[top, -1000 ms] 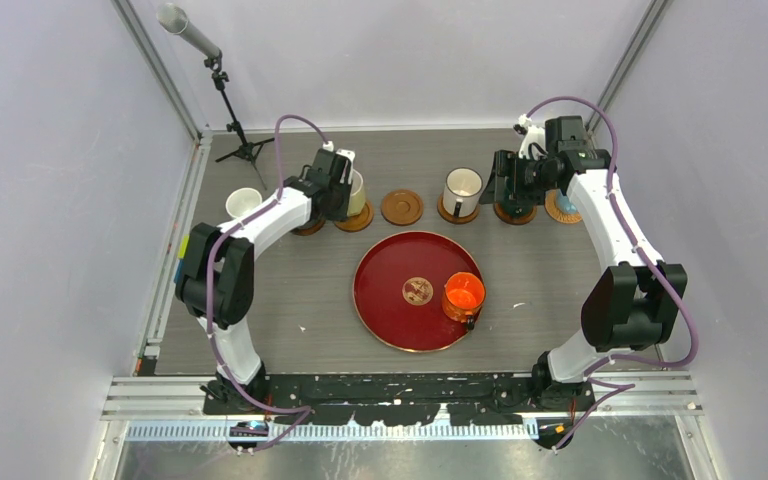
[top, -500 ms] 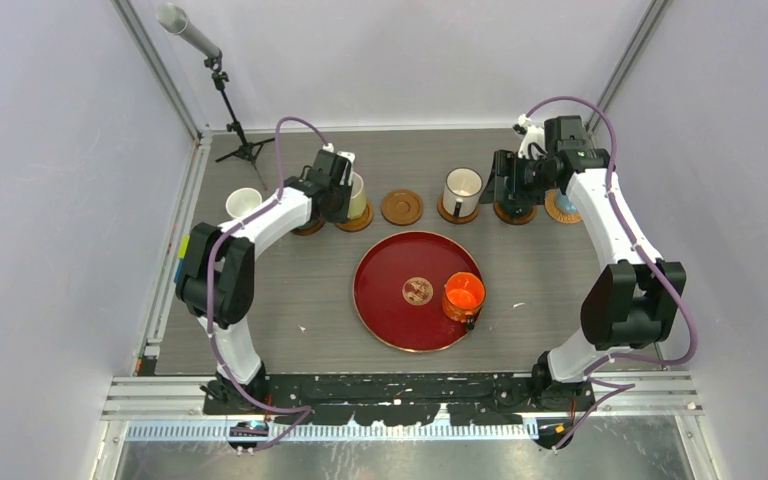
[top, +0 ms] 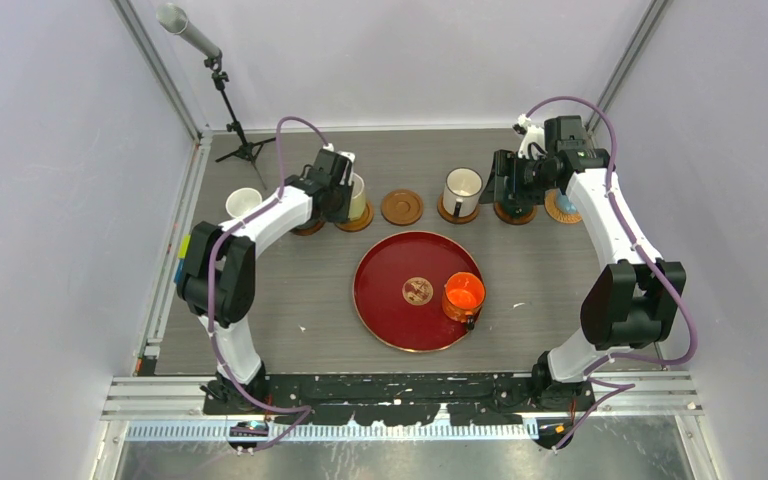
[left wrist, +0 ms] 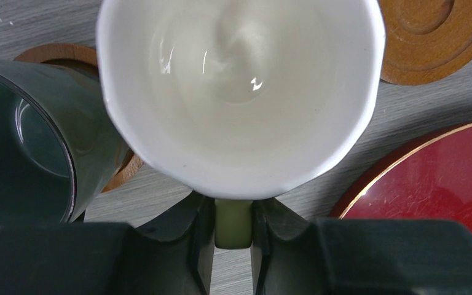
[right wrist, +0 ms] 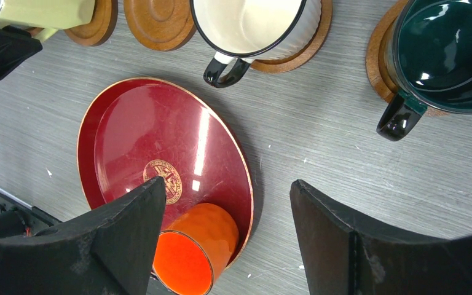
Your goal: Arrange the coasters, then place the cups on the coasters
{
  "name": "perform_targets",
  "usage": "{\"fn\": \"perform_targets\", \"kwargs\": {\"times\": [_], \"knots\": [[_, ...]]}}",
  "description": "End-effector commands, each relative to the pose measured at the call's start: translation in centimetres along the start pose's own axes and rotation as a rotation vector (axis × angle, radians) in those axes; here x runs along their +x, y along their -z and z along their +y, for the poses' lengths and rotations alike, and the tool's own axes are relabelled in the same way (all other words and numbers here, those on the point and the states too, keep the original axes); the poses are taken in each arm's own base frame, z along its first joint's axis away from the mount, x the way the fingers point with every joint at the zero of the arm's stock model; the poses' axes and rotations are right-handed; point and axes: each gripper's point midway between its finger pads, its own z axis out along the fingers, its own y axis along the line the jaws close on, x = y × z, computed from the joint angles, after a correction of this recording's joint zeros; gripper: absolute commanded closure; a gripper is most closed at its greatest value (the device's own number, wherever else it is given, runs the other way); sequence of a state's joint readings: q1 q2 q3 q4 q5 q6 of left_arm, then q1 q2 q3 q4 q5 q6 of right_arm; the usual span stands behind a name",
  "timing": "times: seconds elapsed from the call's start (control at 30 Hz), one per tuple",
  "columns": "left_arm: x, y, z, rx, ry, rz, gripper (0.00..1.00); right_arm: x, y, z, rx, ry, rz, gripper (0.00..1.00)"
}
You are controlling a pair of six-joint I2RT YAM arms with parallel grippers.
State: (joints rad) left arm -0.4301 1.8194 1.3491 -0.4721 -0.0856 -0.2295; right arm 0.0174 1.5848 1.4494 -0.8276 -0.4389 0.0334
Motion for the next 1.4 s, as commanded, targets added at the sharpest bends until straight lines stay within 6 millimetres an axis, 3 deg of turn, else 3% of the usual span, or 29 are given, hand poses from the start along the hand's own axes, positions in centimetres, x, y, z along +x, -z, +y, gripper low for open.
{"fn": "perform_targets", "kwargs": {"times": [0.0, 0.27, 0.47, 0.63, 0.9, 1.07, 1.17, 1.2, 1.37], "knots": [[-3.1, 0.8, -0.5, 0.01, 0.016, -0.08, 0.73, -1.9, 0.7, 0.2, 0.003, 0.017, -0.059, 0.22], [-2.9, 1.4, -0.6, 0.014, 0.015, -0.075, 0.64, -2.0, 0.6, 0.2, 0.002, 0.015, -0.06, 0.22], [-2.7, 2.9, -0.5, 0.01, 0.03, -0.075, 0.45, -1.9, 0.6, 0.3, -0.004, 0.015, -0.059, 0.21], [-3.2, 5.6, -0.4, 0.018, 0.036, -0.115, 0.3, -2.1, 0.7, 0.5, -0.011, 0.014, -0.064, 0.22], [-3.8, 11.4, -0.3, 0.038, 0.002, -0.215, 0.25, -2.3, 1.1, 0.8, -0.016, 0.02, -0.072, 0.21], [-3.3, 14.9, -4.1, 0.146, -0.161, -0.281, 0.21, -1.6, 1.7, 0.9, -0.016, 0.041, -0.058, 0.22], [-1.6, 16.0, -8.4, 0.225, -0.271, -0.282, 0.17, -0.8, 2.1, 0.9, -0.005, 0.045, -0.044, 0.22], [-0.6, 16.5, -10.6, 0.257, -0.325, -0.282, 0.16, -0.5, 2.3, 0.8, 0.0, 0.055, -0.038, 0.21], [3.6, 16.5, -18.0, 0.357, -0.482, -0.277, 0.03, 1.3, 2.8, 0.5, 0.019, 0.072, -0.006, 0.22]]}}
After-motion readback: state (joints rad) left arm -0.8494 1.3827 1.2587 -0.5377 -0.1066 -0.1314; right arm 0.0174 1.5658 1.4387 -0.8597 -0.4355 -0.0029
